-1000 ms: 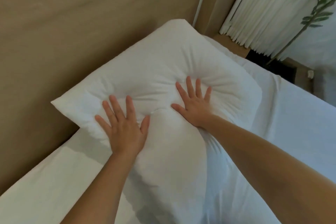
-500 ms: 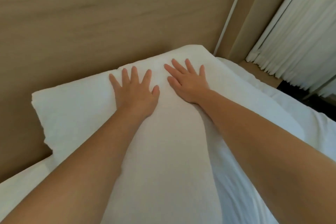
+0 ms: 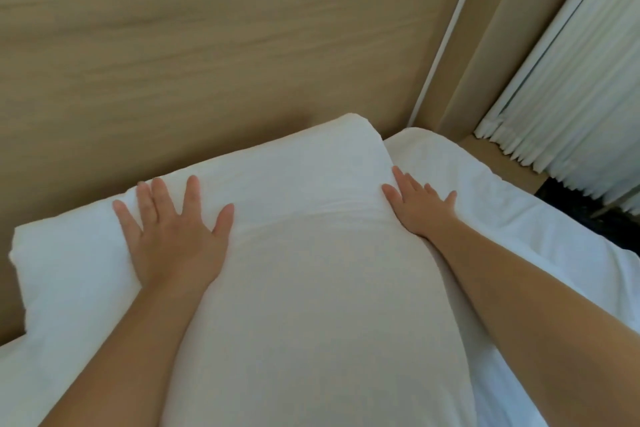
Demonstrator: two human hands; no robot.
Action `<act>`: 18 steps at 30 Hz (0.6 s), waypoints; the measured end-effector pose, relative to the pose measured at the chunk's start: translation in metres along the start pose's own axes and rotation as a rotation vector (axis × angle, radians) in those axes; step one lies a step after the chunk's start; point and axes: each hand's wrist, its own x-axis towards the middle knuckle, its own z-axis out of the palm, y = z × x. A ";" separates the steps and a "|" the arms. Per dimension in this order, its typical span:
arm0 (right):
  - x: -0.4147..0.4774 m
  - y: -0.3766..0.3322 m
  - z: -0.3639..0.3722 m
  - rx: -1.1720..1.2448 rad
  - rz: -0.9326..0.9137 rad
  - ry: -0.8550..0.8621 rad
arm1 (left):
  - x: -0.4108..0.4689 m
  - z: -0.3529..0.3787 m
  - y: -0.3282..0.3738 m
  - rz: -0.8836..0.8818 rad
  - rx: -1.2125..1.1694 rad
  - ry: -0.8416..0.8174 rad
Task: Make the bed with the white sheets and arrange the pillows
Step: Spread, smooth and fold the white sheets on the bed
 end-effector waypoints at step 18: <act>-0.213 -0.032 -0.006 -0.032 -0.492 0.139 | -0.208 -0.052 -0.010 0.312 -0.165 -0.103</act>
